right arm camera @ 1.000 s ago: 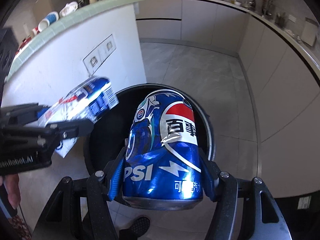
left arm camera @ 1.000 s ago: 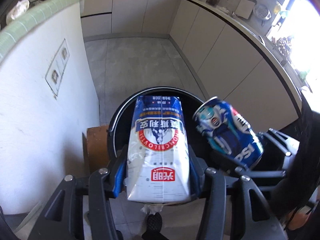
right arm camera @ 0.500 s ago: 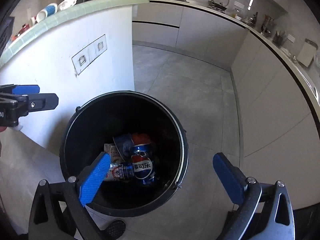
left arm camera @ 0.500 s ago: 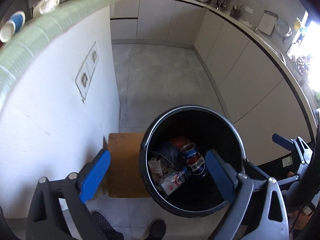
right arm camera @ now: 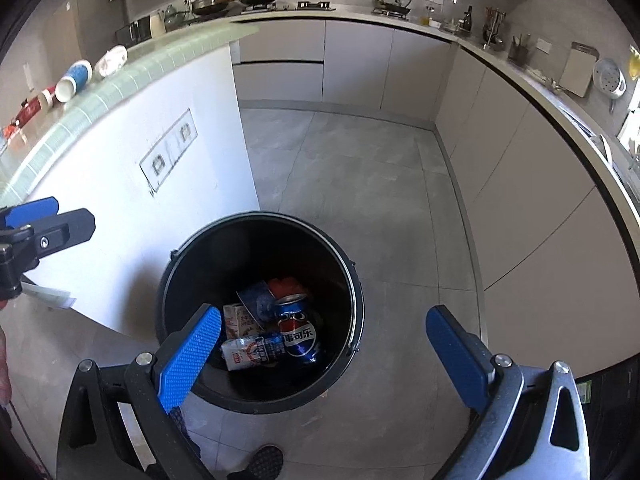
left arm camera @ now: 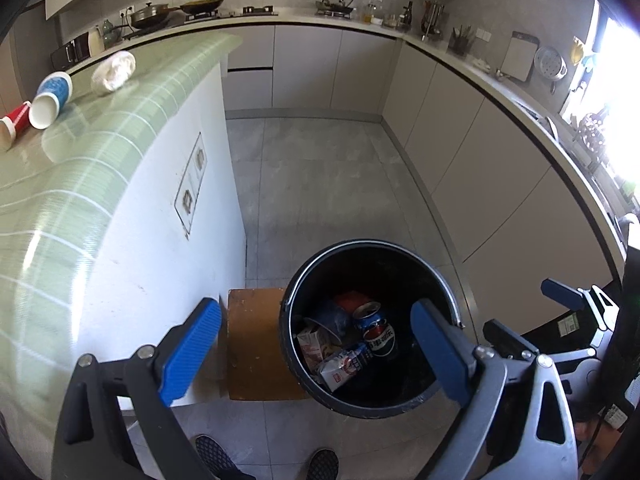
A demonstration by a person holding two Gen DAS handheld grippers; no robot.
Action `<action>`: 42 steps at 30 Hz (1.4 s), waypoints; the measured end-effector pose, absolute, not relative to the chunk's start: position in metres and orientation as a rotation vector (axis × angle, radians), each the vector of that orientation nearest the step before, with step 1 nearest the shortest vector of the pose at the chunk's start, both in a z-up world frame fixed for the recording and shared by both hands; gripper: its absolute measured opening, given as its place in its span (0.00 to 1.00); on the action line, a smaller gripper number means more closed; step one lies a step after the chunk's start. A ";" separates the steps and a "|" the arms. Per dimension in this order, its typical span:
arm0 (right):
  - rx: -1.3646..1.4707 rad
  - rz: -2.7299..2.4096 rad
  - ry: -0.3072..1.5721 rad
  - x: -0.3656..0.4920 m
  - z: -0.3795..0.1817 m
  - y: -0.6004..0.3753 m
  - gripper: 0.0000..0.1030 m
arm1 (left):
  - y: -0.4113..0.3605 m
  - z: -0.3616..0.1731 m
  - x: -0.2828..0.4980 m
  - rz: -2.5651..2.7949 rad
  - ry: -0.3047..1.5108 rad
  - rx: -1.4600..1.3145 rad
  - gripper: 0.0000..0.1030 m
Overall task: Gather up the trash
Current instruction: 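Move both open tools back toward the paper cups on the island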
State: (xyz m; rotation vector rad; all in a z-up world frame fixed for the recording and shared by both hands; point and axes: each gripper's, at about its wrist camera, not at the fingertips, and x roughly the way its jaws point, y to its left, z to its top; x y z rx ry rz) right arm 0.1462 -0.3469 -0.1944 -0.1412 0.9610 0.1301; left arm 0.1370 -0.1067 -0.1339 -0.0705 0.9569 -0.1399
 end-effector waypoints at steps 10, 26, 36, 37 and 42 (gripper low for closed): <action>-0.107 0.179 0.925 0.129 -0.161 -0.339 1.00 | -0.094 -0.096 0.115 -0.138 0.913 -0.102 0.94; -0.066 0.318 0.830 0.134 -0.107 -0.270 1.00 | 0.008 -0.043 0.078 0.086 0.804 -0.145 0.94; -0.144 0.363 0.799 0.154 -0.081 -0.183 1.00 | 0.106 -0.035 0.078 0.208 0.757 -0.196 0.94; -0.147 0.365 0.794 0.154 -0.079 -0.174 1.00 | 0.119 -0.036 0.081 0.215 0.755 -0.197 0.94; -0.142 0.364 0.761 0.170 -0.065 -0.118 1.00 | 0.167 -0.039 0.097 0.212 0.752 -0.194 0.94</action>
